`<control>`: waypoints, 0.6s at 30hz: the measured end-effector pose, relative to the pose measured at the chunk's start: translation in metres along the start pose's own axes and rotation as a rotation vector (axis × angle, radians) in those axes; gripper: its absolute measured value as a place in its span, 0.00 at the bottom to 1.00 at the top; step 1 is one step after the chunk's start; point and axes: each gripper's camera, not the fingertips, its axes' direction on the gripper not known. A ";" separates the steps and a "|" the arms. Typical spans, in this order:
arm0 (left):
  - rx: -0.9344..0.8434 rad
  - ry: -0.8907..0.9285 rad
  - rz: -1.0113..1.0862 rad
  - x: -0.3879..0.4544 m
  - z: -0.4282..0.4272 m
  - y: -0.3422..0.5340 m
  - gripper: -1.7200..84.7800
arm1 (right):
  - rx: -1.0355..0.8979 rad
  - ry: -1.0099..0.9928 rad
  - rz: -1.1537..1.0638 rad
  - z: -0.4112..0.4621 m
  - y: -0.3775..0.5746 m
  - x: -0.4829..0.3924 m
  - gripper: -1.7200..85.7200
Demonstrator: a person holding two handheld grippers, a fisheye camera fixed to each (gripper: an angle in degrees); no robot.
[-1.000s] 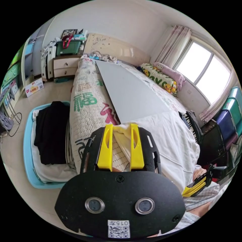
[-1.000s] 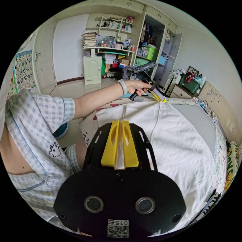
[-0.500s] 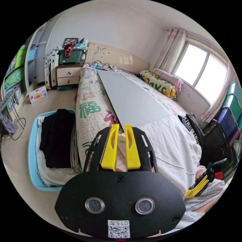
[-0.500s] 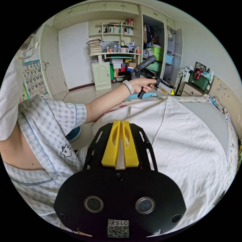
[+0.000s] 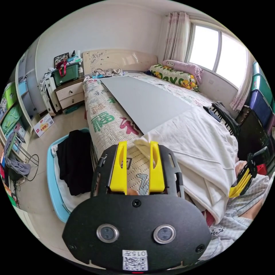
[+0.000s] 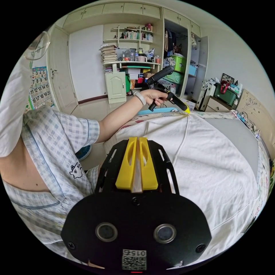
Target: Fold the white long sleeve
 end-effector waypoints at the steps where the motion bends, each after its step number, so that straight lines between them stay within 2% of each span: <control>1: 0.021 -0.006 -0.022 -0.008 -0.006 0.004 0.14 | 0.002 0.002 -0.003 -0.003 -0.001 0.002 0.02; 4: 0.057 0.029 -0.029 -0.016 -0.012 0.005 0.13 | 0.010 -0.005 0.001 -0.011 -0.004 0.008 0.02; 9: -0.057 -0.046 0.051 0.001 0.015 -0.016 0.15 | 0.019 -0.037 0.029 -0.021 -0.008 0.022 0.02; 13: -0.028 -0.041 0.054 -0.006 0.007 -0.022 0.09 | 0.027 -0.059 0.027 -0.037 -0.011 0.030 0.02; 15: 0.026 -0.083 0.012 -0.012 -0.005 -0.023 0.05 | 0.043 -0.078 0.006 -0.051 -0.012 0.031 0.02; 17: 0.123 -0.290 -0.044 -0.015 -0.026 -0.022 0.02 | 0.112 -0.148 -0.005 -0.079 -0.011 0.037 0.02; 18: 0.138 -0.316 -0.037 -0.015 -0.029 -0.021 0.02 | 0.123 -0.170 -0.003 -0.084 -0.011 0.040 0.02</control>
